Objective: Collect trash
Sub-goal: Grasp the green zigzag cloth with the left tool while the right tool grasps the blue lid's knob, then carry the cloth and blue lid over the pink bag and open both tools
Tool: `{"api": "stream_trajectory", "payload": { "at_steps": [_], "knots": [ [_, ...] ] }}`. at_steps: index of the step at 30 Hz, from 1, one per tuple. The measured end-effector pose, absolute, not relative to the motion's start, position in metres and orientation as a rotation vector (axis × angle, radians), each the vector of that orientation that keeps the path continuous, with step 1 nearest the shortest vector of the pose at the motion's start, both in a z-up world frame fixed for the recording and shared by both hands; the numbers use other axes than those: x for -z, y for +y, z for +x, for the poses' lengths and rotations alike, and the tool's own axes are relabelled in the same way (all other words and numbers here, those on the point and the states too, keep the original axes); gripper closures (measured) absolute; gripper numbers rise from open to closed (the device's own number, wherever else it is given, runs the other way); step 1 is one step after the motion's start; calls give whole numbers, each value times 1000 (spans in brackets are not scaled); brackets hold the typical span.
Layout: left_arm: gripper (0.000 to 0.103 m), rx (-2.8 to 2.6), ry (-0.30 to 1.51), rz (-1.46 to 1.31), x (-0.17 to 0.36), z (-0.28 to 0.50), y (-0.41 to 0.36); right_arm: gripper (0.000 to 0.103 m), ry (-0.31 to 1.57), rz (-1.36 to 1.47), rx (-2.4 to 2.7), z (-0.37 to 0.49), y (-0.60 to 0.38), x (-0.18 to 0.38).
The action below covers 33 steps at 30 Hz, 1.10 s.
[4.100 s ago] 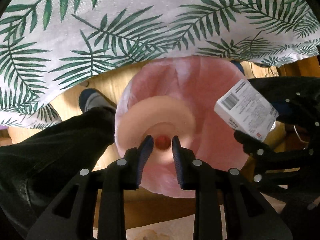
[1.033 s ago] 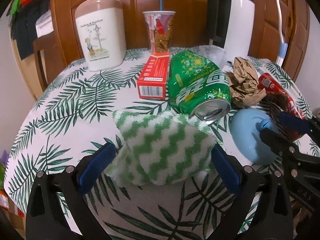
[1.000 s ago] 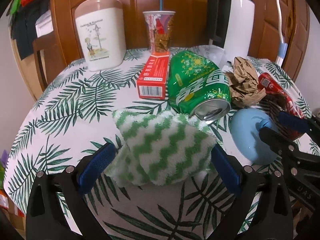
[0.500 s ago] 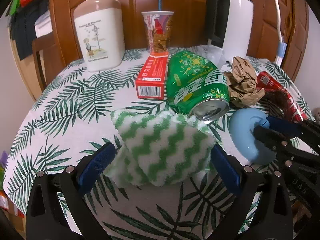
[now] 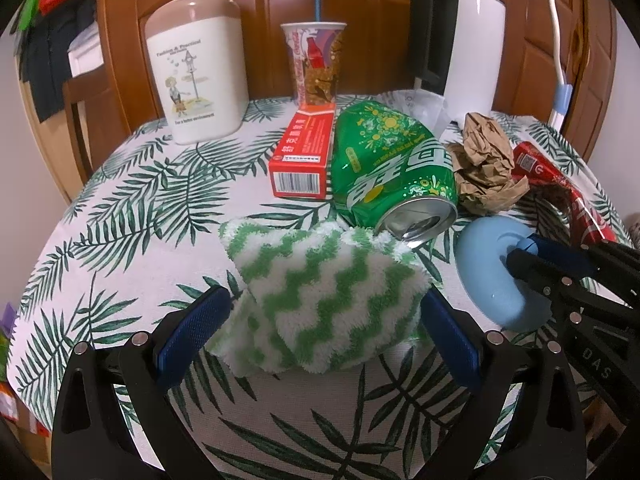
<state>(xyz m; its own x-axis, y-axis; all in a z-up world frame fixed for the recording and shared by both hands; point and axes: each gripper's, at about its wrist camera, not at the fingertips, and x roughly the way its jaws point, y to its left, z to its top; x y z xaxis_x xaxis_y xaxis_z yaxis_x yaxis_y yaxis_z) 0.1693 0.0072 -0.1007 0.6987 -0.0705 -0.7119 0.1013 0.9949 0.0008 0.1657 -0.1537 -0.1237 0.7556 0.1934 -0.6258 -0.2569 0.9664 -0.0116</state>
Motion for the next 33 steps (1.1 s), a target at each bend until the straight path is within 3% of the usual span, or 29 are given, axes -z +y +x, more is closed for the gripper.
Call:
{"api": "stream_trajectory", "payload": {
  "at_steps": [5,7,18,23,33],
  "knots": [
    [7,104,790,27,100,169,9,79,685,-111,-234,171,-151,124],
    [12,118,794,19,101,170,9,78,691,-125,-233,172,-149,125],
    [73,236,803,-20,106,163,2,82,684,-188,-223,170,-142,126],
    [78,251,797,-34,103,156,4,84,661,-160,-231,165,-146,124],
    [78,244,739,-17,81,121,10,84,611,-125,-276,125,-148,110]
  ]
}}
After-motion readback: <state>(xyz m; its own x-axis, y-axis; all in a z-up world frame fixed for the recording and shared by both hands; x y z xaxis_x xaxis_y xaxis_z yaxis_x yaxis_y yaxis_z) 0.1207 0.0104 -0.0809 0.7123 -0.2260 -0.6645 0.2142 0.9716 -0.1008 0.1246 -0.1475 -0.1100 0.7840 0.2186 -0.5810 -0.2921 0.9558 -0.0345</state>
